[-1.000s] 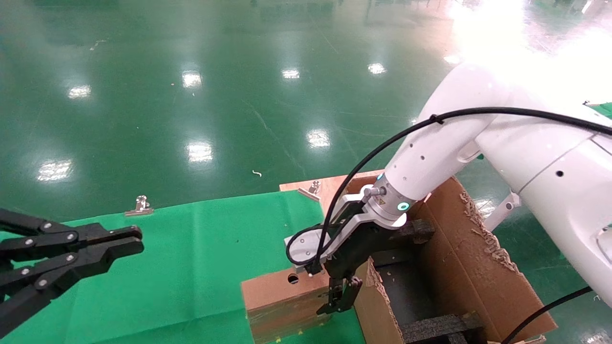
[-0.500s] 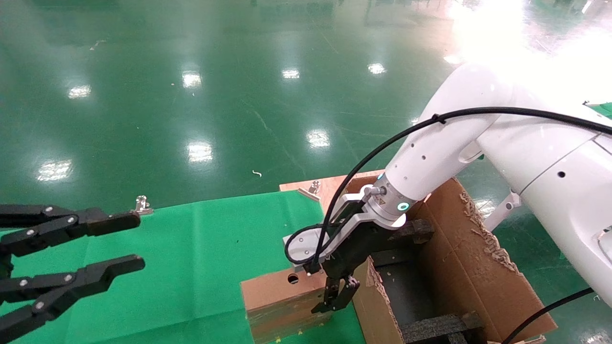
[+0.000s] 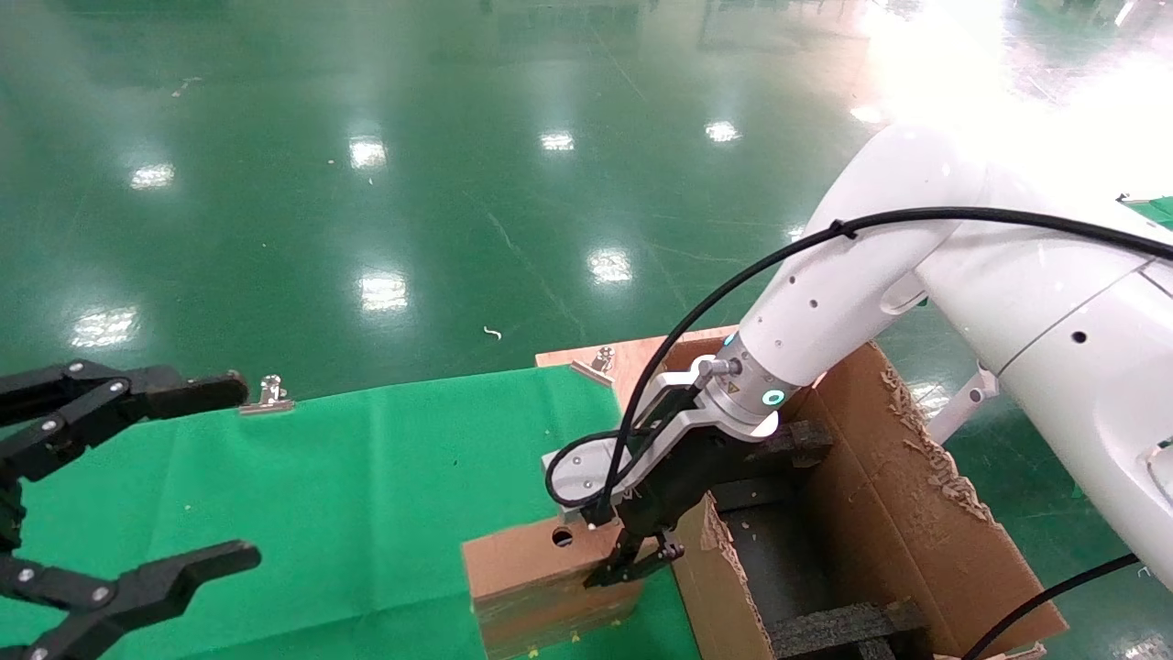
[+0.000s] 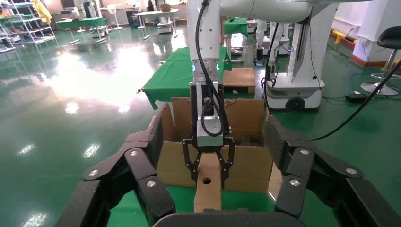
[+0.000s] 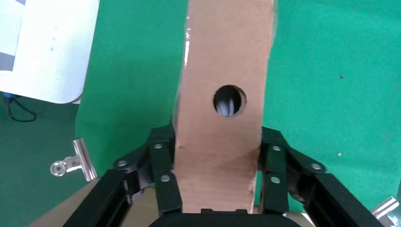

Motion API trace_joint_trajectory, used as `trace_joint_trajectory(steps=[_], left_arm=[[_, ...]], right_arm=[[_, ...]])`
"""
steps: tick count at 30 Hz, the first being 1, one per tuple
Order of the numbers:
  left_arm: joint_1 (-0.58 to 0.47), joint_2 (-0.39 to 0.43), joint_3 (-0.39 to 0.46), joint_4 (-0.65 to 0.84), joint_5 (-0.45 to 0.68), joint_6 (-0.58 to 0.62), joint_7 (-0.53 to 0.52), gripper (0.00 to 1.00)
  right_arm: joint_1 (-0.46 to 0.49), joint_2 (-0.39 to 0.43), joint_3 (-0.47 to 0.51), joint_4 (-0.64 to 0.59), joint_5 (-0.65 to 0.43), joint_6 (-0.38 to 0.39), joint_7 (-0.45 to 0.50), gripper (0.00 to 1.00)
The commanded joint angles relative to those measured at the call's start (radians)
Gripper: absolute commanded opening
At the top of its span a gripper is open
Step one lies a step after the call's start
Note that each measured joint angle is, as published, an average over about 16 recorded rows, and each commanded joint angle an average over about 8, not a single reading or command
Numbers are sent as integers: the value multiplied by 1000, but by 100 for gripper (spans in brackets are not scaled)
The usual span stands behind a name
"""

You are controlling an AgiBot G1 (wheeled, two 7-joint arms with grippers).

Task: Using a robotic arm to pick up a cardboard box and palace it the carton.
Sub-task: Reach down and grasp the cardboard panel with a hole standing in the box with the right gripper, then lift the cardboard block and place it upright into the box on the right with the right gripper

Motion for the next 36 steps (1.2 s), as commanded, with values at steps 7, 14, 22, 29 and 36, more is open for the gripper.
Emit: trace_joint_trajectory(steps=[7, 14, 22, 29, 36], left_arm=[[0, 0, 0, 0, 0, 0, 0, 100], [0, 0, 0, 0, 0, 0, 0, 100], [-1, 0, 1, 1, 0, 0, 1, 100], [-1, 0, 1, 1, -1, 0, 1, 100], [-1, 0, 2, 1, -1, 0, 1, 100]], right_arm=[[-1, 1, 2, 1, 0, 1, 1, 0], [32, 26, 23, -3, 40, 11, 13, 0], [220, 101, 45, 7, 122, -6, 36, 0], [405, 158, -23, 36, 160, -12, 63, 0], [494, 263, -122, 56, 195, -9, 90, 0]])
